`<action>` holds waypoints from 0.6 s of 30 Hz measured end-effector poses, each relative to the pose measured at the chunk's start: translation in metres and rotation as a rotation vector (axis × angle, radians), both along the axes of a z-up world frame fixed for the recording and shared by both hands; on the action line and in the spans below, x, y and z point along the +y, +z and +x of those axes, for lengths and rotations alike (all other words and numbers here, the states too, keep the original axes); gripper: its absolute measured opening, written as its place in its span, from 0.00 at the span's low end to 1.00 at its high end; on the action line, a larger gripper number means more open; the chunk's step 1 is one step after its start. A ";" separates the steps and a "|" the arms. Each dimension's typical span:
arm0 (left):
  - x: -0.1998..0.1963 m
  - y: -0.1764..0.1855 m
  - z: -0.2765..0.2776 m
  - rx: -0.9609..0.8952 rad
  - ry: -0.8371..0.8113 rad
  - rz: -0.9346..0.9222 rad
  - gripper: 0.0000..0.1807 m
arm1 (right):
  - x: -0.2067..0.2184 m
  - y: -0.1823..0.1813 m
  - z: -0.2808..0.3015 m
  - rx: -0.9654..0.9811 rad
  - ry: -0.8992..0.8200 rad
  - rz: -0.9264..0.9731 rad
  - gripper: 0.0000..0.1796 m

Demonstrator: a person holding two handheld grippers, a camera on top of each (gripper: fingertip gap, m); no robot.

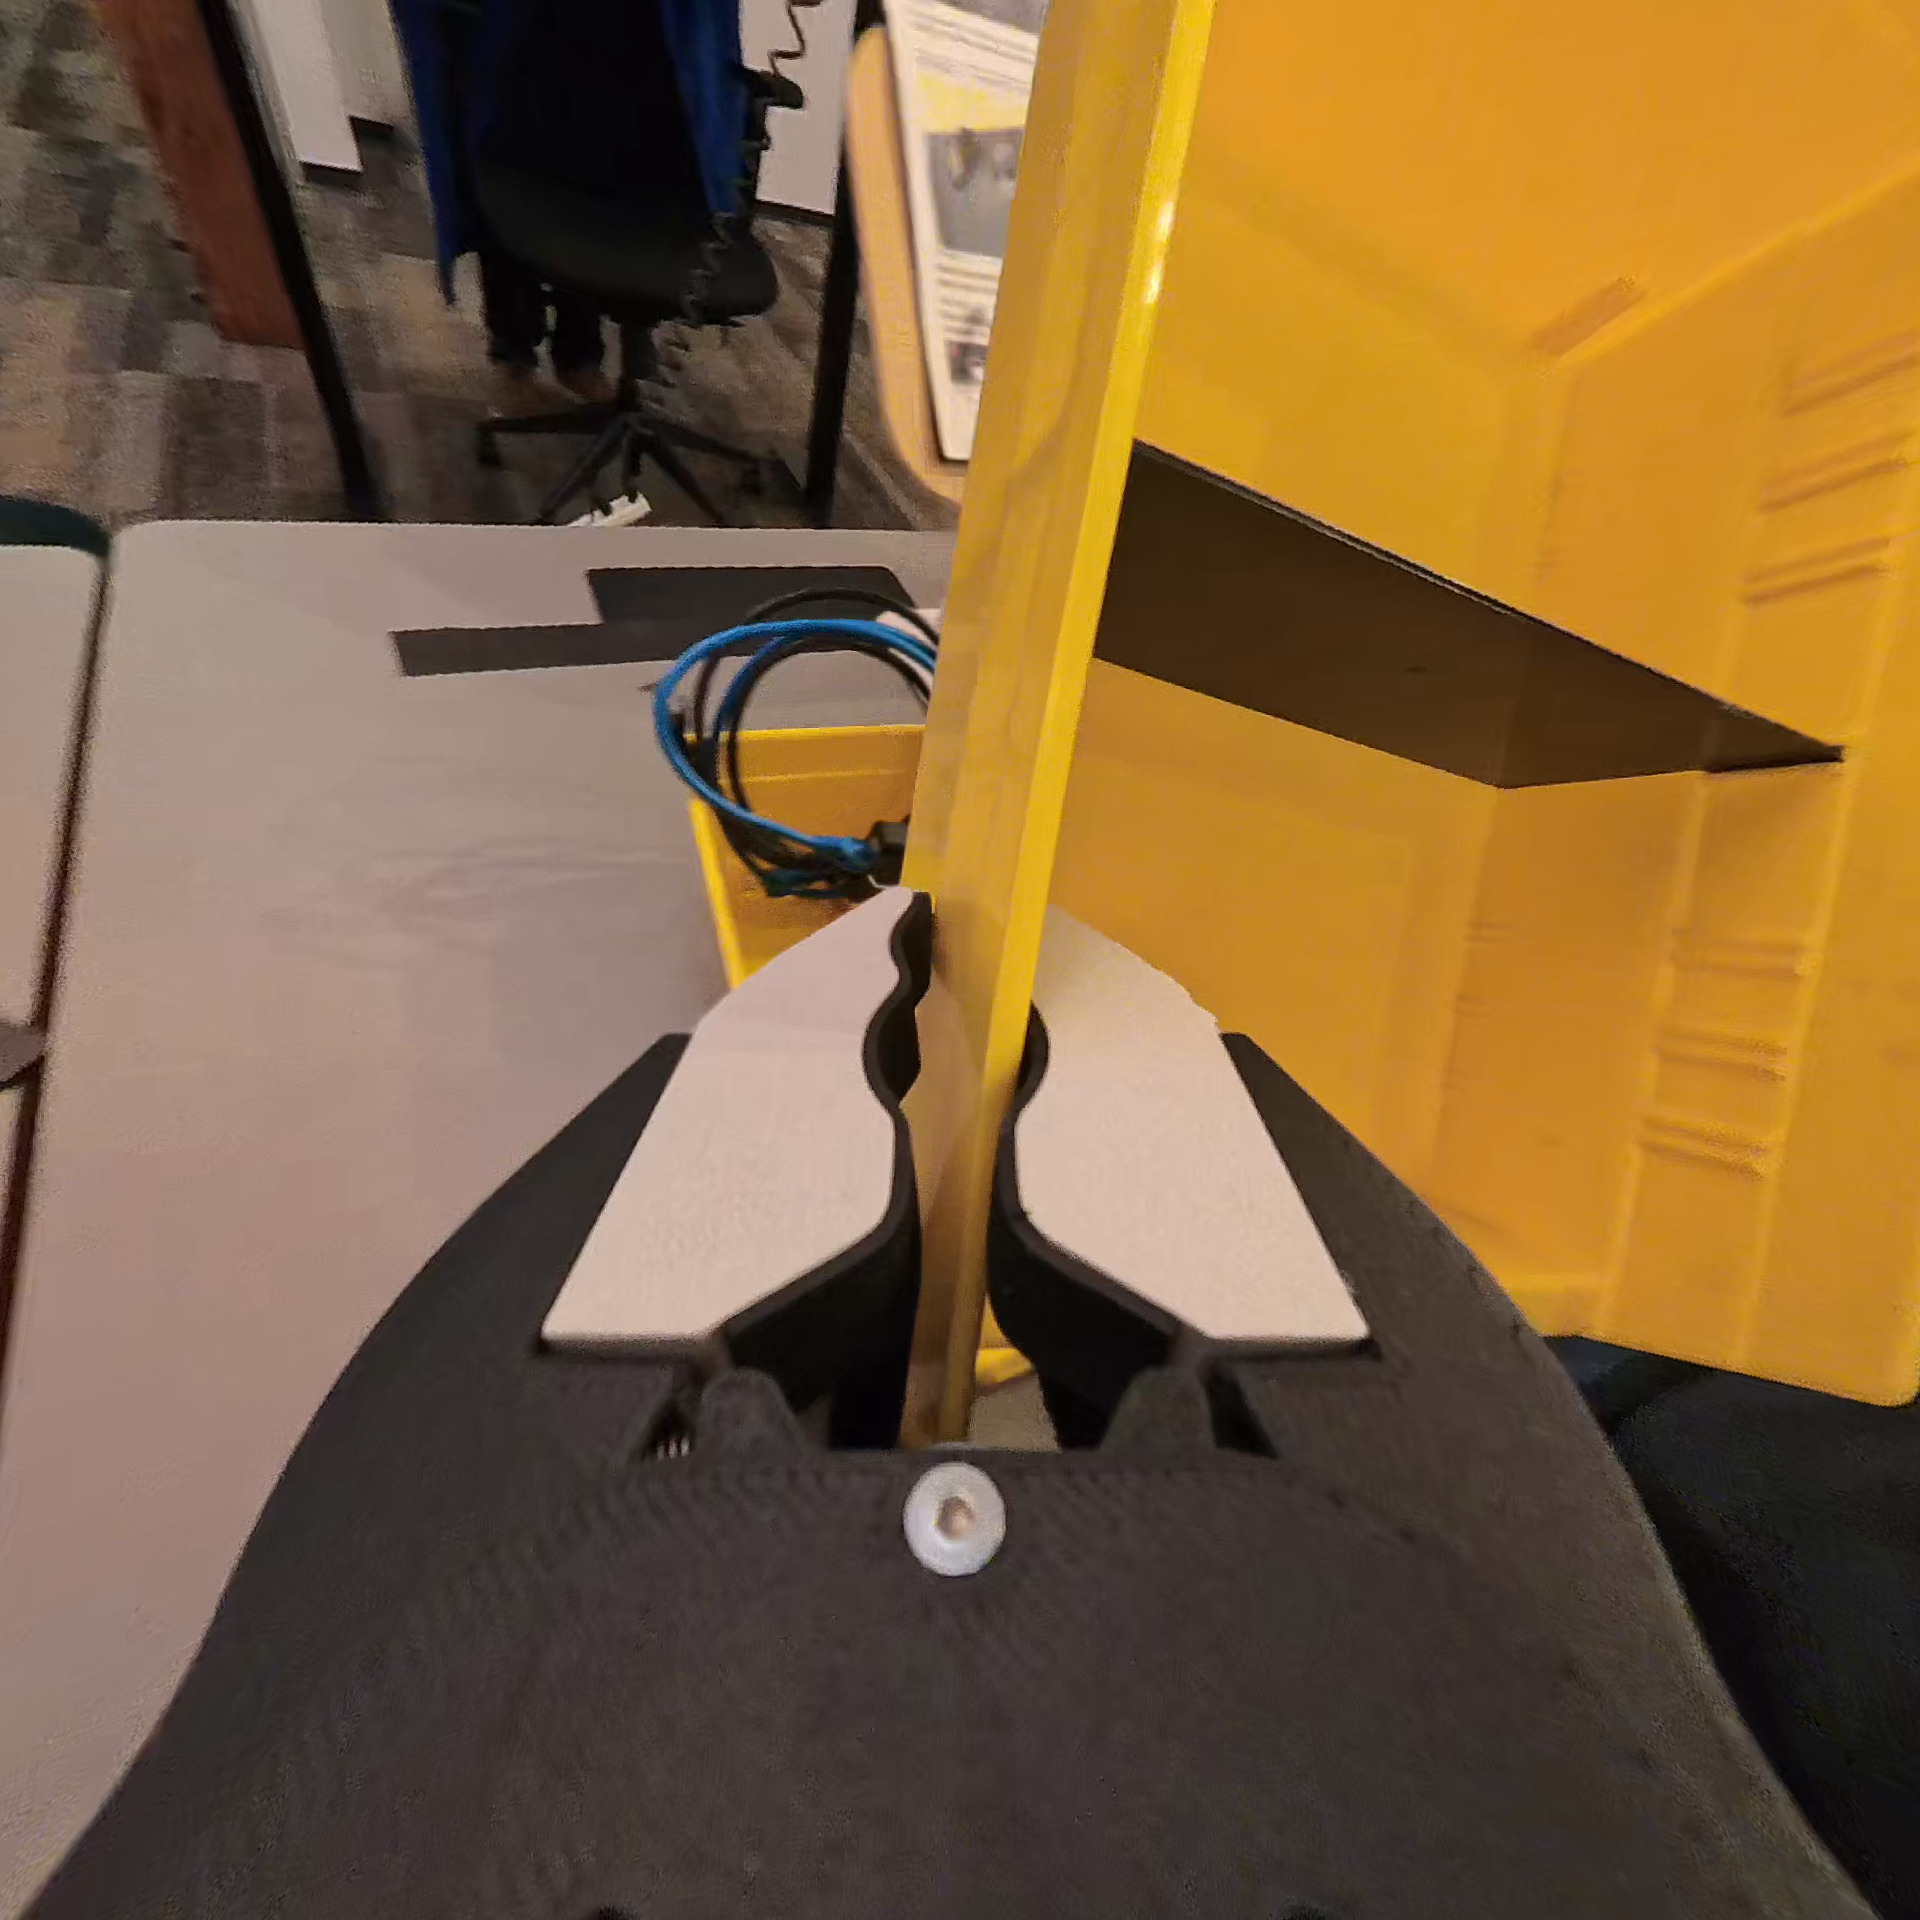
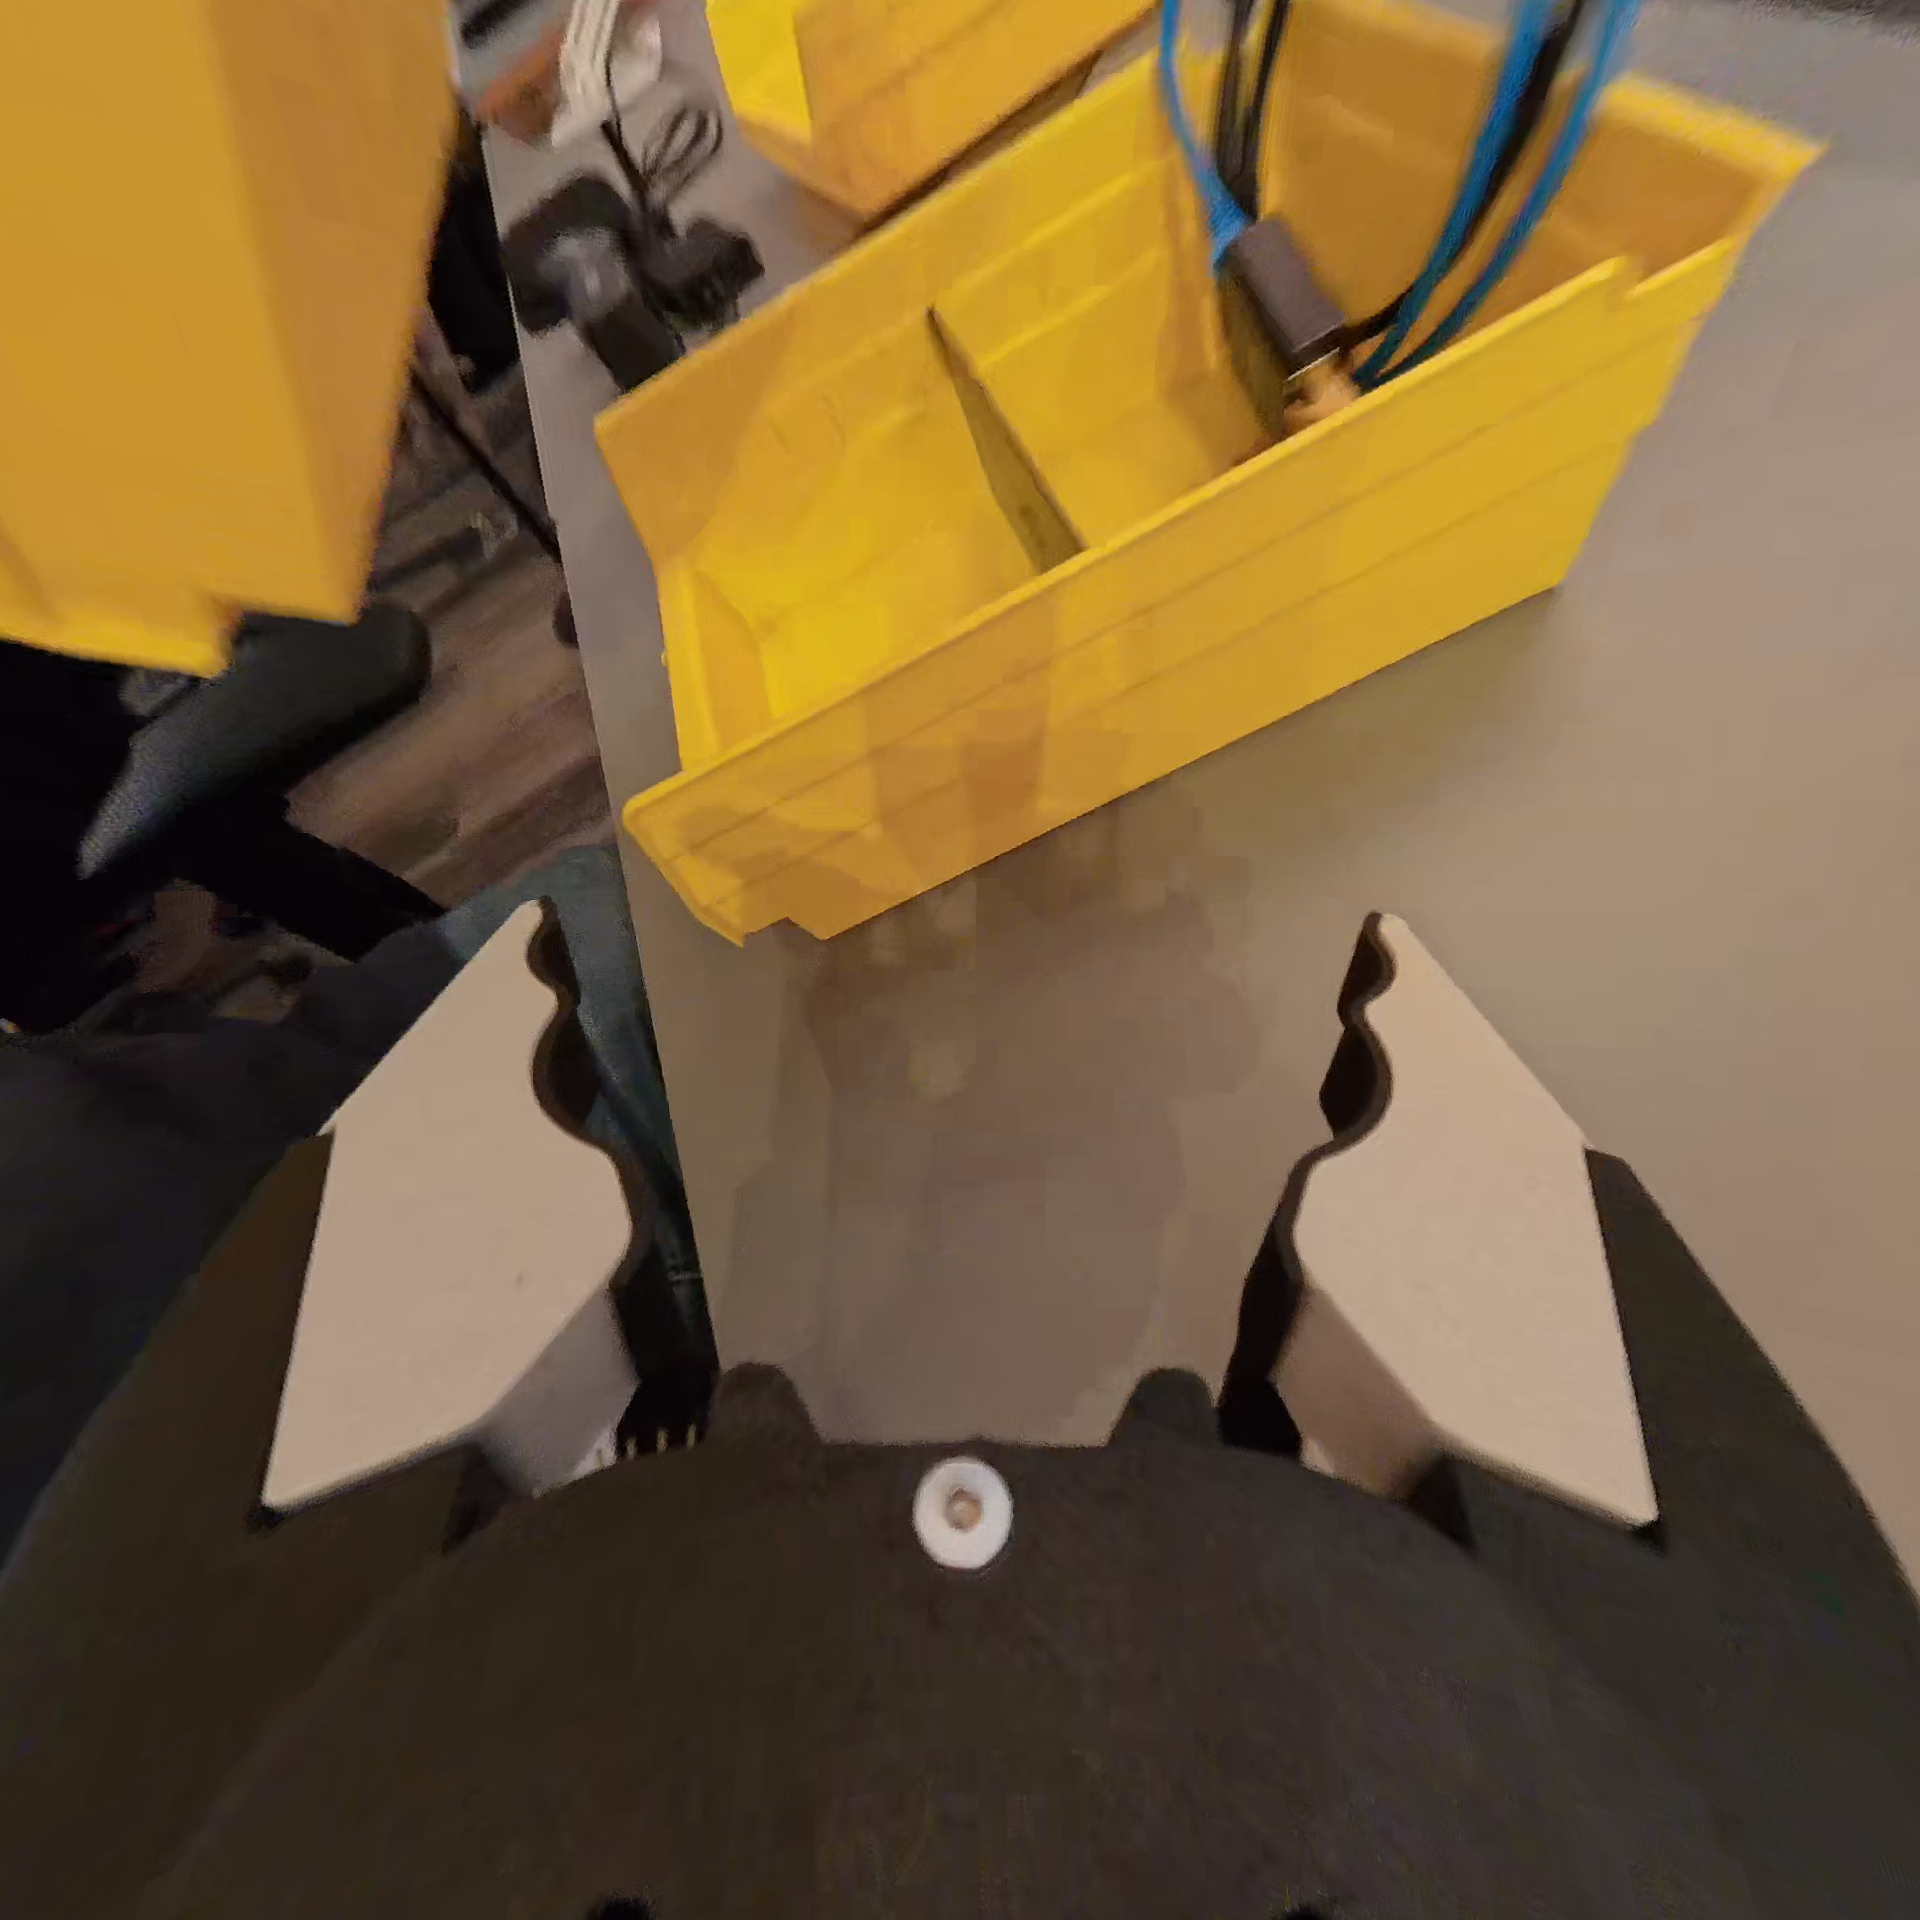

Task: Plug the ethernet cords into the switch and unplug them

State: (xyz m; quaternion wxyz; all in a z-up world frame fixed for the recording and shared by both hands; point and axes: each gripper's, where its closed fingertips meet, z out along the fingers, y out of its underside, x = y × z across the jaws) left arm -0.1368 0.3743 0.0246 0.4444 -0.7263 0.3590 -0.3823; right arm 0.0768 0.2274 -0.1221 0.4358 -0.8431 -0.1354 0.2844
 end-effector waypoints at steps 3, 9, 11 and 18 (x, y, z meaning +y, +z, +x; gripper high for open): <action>-0.015 -0.015 0.060 0.026 -0.047 0.007 0.05 | -0.029 0.043 0.040 0.092 -0.069 0.126 0.78; -0.080 -0.060 0.206 0.130 -0.222 0.052 0.05 | -0.104 0.078 0.074 0.186 -0.181 0.267 0.82; -0.103 -0.077 0.243 0.168 -0.296 0.037 0.05 | -0.117 0.071 0.088 0.177 -0.293 0.256 0.87; -0.168 -0.126 0.324 0.182 -0.416 -0.049 0.11 | -0.147 -0.001 0.165 -0.012 -0.637 0.063 0.79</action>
